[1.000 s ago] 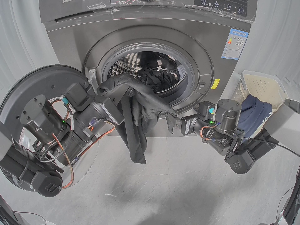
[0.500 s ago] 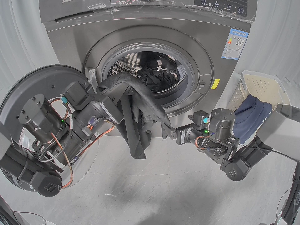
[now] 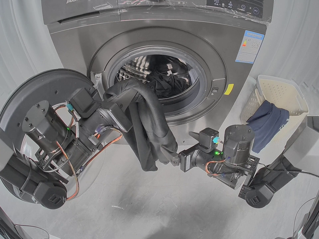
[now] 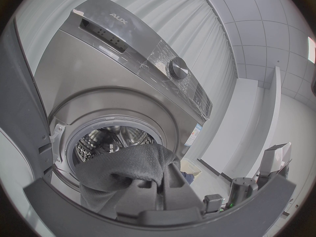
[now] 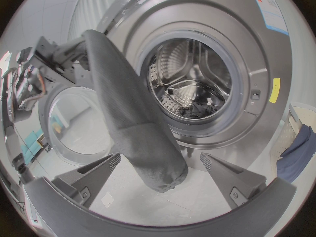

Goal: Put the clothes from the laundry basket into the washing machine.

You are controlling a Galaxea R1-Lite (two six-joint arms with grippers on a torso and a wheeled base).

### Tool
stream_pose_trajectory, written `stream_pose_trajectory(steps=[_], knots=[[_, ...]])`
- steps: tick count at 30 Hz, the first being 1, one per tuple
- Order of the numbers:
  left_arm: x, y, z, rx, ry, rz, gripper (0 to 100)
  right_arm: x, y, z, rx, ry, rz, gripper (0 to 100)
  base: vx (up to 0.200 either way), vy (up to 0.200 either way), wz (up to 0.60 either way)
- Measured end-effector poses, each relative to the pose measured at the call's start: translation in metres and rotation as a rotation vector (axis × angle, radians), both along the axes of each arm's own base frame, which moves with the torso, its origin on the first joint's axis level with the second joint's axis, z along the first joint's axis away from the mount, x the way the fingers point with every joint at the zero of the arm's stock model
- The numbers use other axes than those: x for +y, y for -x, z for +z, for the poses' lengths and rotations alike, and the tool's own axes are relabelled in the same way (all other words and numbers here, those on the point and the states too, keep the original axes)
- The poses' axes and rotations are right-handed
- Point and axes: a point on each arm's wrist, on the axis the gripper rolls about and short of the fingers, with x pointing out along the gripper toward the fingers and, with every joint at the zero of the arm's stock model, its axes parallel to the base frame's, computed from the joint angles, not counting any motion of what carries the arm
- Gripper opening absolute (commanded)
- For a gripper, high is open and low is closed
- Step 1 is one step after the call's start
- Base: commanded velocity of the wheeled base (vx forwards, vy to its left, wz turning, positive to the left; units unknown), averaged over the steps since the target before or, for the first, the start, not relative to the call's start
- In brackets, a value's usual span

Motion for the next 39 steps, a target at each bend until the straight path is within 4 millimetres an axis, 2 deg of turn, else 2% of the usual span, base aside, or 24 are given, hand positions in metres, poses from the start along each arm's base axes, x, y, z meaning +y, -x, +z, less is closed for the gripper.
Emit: stream_pose_trajectory(steps=[5, 11, 16, 21, 22, 30, 39], knots=[[-0.001, -0.001, -0.001, 0.001, -0.006, 0.004, 0, 0.006, 0.009, 0.014, -0.039, -0.038, 0.042, 100, 0.000, 0.000, 0.00], [-0.001, -0.001, -0.002, 0.004, -0.008, 0.009, 0, 0.016, 0.008, 0.030, -0.091, -0.088, 0.080, 100, 0.000, 0.000, 0.00], [-0.001, -0.003, -0.004, 0.011, -0.010, 0.016, 0, 0.027, 0.003, 0.039, -0.130, -0.126, 0.104, 100, 0.000, 0.000, 0.00], [-0.002, -0.003, -0.005, 0.011, -0.009, 0.017, 0, 0.039, -0.011, 0.042, -0.164, -0.155, 0.101, 100, 0.000, 0.000, 0.00], [-0.002, -0.003, -0.004, 0.012, -0.009, 0.018, 0, 0.041, -0.014, 0.043, -0.171, -0.162, 0.099, 0, 0.000, 0.000, 0.00], [-0.002, -0.004, -0.001, 0.002, -0.001, 0.020, 0, 0.047, -0.028, 0.038, -0.199, -0.184, 0.087, 0, 0.000, 0.000, 0.00], [-0.003, 0.000, -0.005, 0.013, -0.012, 0.006, 0, 0.025, -0.010, 0.065, -0.223, -0.213, 0.083, 0, 0.000, 0.000, 0.00]])
